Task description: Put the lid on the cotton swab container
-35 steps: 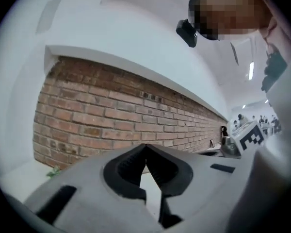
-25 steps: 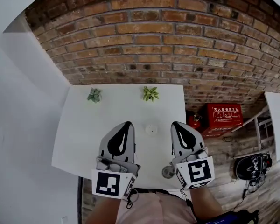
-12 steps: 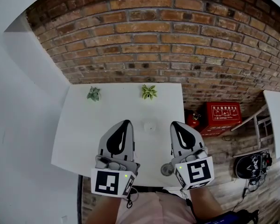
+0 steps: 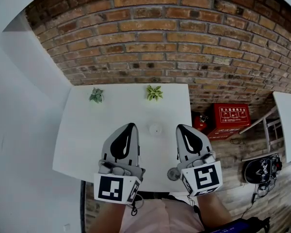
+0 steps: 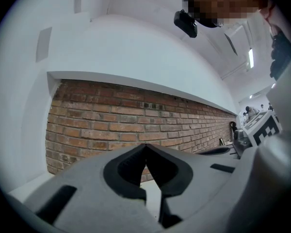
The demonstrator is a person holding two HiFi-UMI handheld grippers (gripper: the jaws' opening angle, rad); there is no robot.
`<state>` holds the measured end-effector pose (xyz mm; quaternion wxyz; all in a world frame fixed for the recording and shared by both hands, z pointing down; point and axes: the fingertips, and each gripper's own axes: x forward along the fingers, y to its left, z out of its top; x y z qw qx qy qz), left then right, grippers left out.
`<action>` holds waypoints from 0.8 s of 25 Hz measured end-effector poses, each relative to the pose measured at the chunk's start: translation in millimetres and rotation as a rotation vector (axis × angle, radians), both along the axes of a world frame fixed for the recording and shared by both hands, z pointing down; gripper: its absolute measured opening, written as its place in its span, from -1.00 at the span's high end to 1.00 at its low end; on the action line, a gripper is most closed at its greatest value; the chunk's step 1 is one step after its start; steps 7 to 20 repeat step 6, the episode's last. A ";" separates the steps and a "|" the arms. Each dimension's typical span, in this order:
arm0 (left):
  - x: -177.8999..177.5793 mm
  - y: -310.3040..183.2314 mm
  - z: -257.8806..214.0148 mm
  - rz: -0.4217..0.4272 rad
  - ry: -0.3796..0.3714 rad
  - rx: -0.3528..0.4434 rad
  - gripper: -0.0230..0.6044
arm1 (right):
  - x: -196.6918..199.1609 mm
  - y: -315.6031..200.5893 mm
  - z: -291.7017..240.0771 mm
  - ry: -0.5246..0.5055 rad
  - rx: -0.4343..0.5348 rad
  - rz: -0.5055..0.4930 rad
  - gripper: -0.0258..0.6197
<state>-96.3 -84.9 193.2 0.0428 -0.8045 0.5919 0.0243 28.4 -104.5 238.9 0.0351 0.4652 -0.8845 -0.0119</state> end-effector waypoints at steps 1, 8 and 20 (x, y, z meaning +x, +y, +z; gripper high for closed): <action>-0.4 0.3 -0.3 0.001 0.000 0.001 0.93 | -0.7 0.4 -0.5 0.000 0.001 0.000 0.91; -0.6 0.9 1.4 0.003 -0.003 -0.004 0.93 | -1.5 1.0 -0.8 0.000 0.001 0.001 0.91; -0.6 0.9 1.4 0.003 -0.003 -0.004 0.93 | -1.5 1.0 -0.8 0.000 0.001 0.001 0.91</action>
